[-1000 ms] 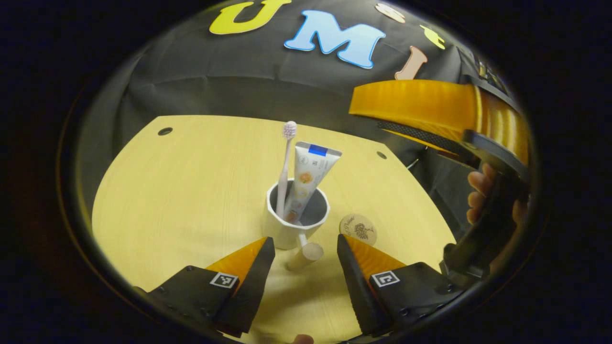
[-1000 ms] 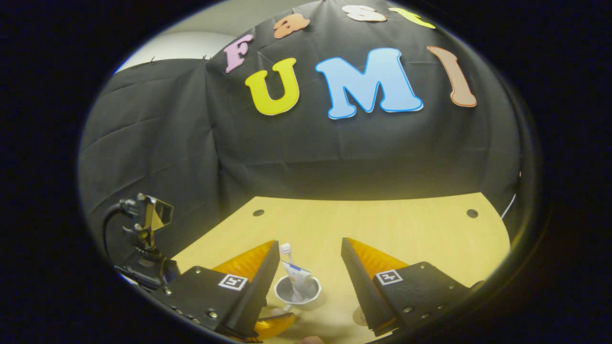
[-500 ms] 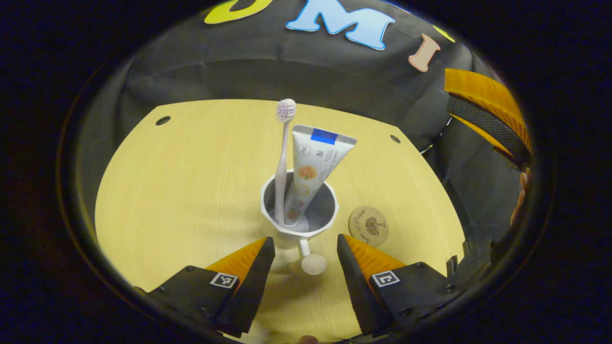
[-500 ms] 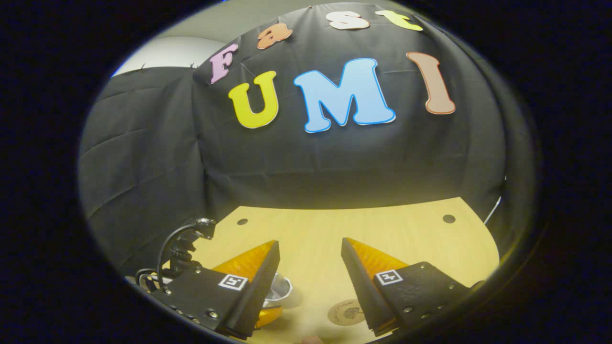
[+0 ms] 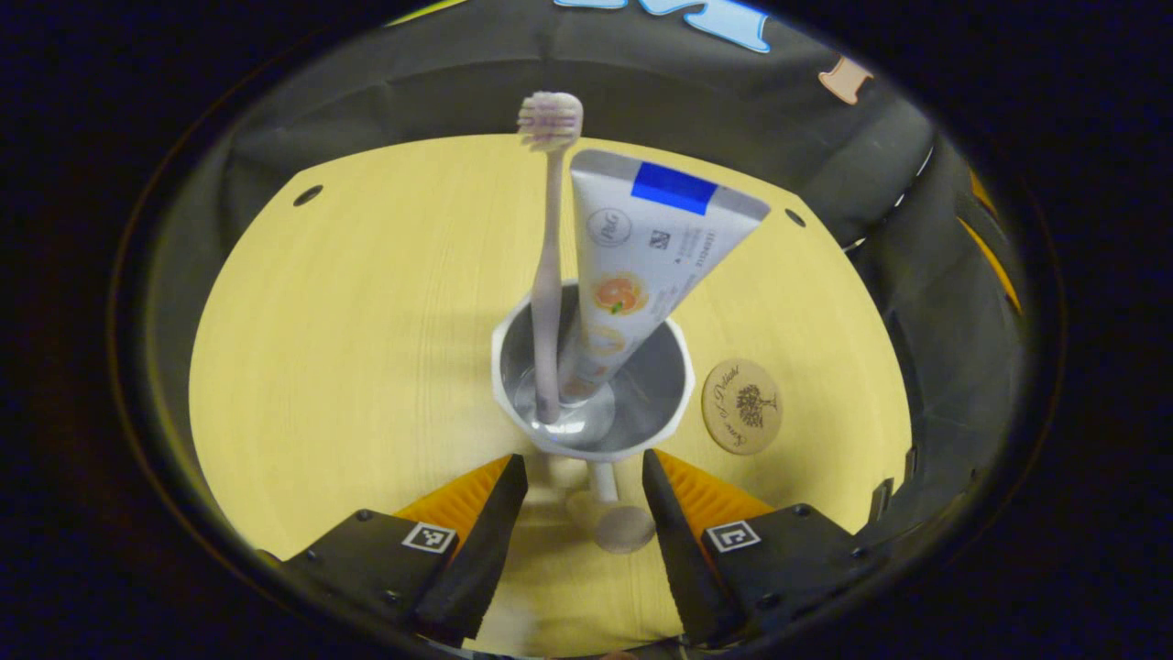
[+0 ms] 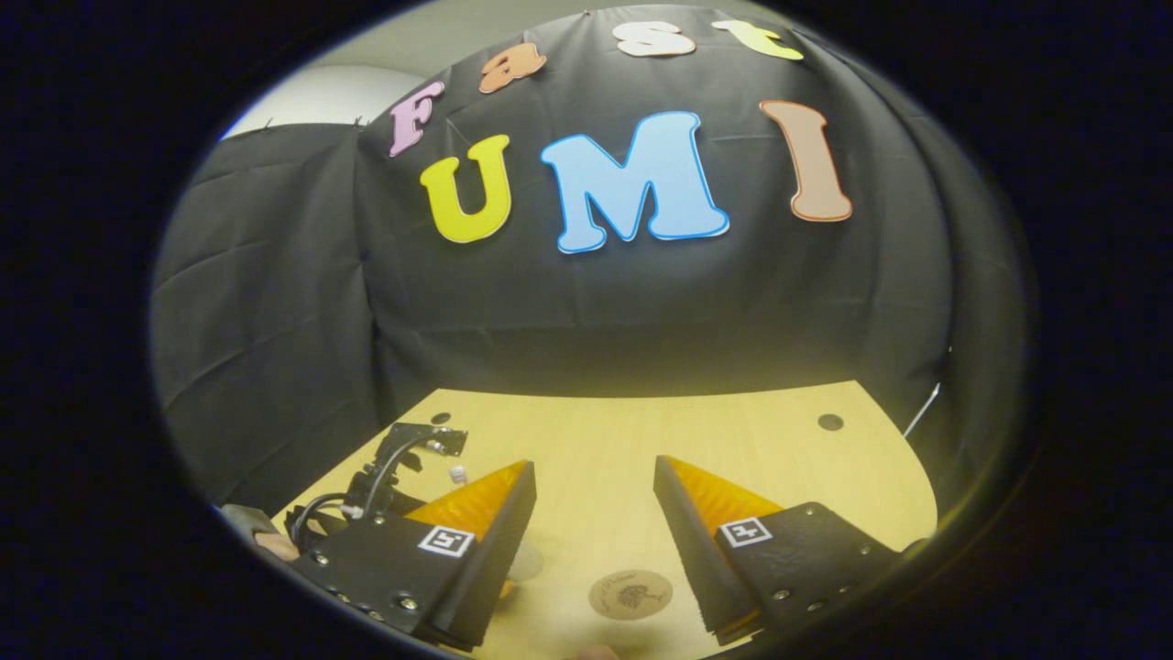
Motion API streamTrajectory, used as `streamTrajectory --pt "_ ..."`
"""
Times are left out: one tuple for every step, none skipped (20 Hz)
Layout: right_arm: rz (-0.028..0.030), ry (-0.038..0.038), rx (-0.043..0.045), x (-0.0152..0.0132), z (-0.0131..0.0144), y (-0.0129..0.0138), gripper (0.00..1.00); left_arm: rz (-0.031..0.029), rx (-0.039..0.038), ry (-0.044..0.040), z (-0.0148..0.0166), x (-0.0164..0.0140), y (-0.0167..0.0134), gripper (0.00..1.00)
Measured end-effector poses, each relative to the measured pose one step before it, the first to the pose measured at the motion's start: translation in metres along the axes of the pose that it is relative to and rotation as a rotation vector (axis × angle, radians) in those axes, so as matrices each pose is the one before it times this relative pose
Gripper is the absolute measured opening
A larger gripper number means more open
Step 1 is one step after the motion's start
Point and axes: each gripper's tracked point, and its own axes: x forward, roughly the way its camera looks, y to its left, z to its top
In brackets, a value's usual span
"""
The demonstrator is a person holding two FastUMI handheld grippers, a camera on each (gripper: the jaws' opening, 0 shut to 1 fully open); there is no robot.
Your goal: Put the toothbrush and toothpaste on the desktop into the cup, then pick up the cup and place it on the coaster on the desktop.
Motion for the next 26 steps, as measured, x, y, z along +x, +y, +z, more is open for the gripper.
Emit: streamTrajectory --pt "-0.00017 0.00572 0.00227 -0.00169 -0.00074 -0.00111 0.82 0.00949 -0.00082 0.01145 0.00048 0.00159 0.00175 0.88" --pt "-0.00071 0.00771 0.00230 -0.00144 -0.00167 -0.00192 0.82 0.00547 -0.00218 0.00810 -0.00081 0.00298 0.00191 0.84" --pt "-0.00135 0.00539 0.00208 0.00034 -0.00203 -0.00210 0.82 0.00342 -0.00456 0.01206 -0.00013 0.00202 0.00085 0.79" --pt "-0.00413 0.00602 0.00149 -0.00098 -0.00225 -0.00315 0.82 0.00291 -0.00495 0.00953 -0.00175 0.00045 0.00041 0.79" --pt "-0.00147 0.00724 0.00112 -0.00137 -0.00173 -0.00194 0.82 0.00239 -0.00324 0.00831 0.00022 0.00021 -0.00128 0.77" --pt "-0.00206 0.00513 0.00160 -0.00162 -0.00177 -0.00192 0.82 0.00407 0.00041 0.00477 -0.00014 0.00124 0.00009 0.75" --pt "-0.00238 0.00412 0.00101 -0.00209 -0.00084 -0.00173 0.82 0.00548 0.00112 0.00162 0.00116 -0.00062 0.00022 0.70" --pt "-0.00103 0.00306 0.00152 -0.00042 -0.00126 -0.00131 0.82 0.00572 0.00166 0.00310 0.00064 0.00192 -0.00005 0.64" --pt "0.00026 0.00174 0.00193 -0.00142 -0.00044 -0.00088 0.82 0.00863 0.00081 0.00514 -0.00041 0.00097 0.00036 0.57" --pt "-0.00143 0.00326 0.00139 -0.00279 -0.00233 -0.00286 0.82 0.00699 0.00577 0.00294 -0.00062 0.00249 -0.00043 0.53" --pt "-0.00147 0.00210 0.00136 -0.00251 -0.00025 -0.00145 0.82 -0.00057 -0.00280 0.00224 -0.00006 -0.00045 -0.00127 0.50" --pt "-0.00161 0.00193 0.00217 -0.00027 -0.00083 -0.00110 0.82 -0.00378 0.00308 0.00527 -0.00136 0.00051 -0.00229 0.46" --pt "-0.00051 0.00170 0.00285 -0.00129 -0.00037 -0.00124 0.82 0.02312 0.00464 0.00140 -0.00119 -0.00277 0.00299 0.43" --pt "-0.00131 0.00229 0.00282 0.00048 -0.00012 -0.00147 0.82 0.01346 0.01185 -0.00776 0.00285 0.00283 0.00148 0.41" --pt "-0.00207 0.00196 0.00273 -0.00128 -0.00082 -0.00131 0.82 0.00671 0.01122 0.00282 -0.00087 -0.00107 0.00066 0.39" --pt "-0.00132 0.00281 0.00230 -0.00025 -0.00177 -0.00113 0.82 0.01204 0.01638 -0.01139 0.00234 -0.00126 0.00191 0.37" --pt "-0.00111 0.00362 0.00274 -0.00100 -0.00105 -0.00083 0.82 0.00725 0.01815 0.01005 -0.00454 0.00142 -0.00094 0.35" --pt "-0.00048 0.00270 0.00222 -0.00025 -0.00156 -0.00114 0.82 -0.00133 0.01272 -0.01610 0.00137 0.00004 -0.00172 0.36" --pt "-0.00134 0.00160 0.00207 -0.00044 -0.00002 -0.00085 0.82 -0.00151 0.00458 0.00423 -0.00259 0.00027 -0.00210 0.35" --pt "-0.00105 0.00136 0.00213 -0.00030 -0.00118 -0.00075 0.82 -0.00071 0.01068 -0.01168 0.00034 0.00013 -0.00073 0.34" --pt "-0.00178 -0.00067 0.00214 -0.00108 -0.00004 -0.00104 0.82 0.00041 -0.00332 -0.00545 -0.00039 -0.00062 -0.00202 0.33" --pt "-0.00056 -0.00051 0.00146 -0.00019 -0.00011 -0.00083 0.82 -0.00511 -0.00733 -0.00941 0.00145 -0.00134 -0.00143 0.34" --pt "-0.00195 -0.00032 0.00061 -0.00104 0.00046 -0.00076 0.82 -0.00677 -0.00810 -0.00609 0.00120 -0.00145 -0.00256 0.34" --pt "-0.00242 -0.00316 -0.00074 -0.00129 0.00012 -0.00099 0.82 -0.00673 -0.00744 -0.00331 0.00006 -0.00074 -0.00215 0.33" --pt "-0.00365 -0.00206 -0.00083 -0.00144 0.00056 -0.00147 0.82 -0.00614 0.00011 -0.00262 0.00066 -0.00029 -0.00292 0.34" --pt "-0.00282 -0.00160 -0.00017 -0.00083 -0.00028 -0.00186 0.82 -0.00346 0.00130 -0.00662 0.00006 -0.00159 -0.00195 0.33"
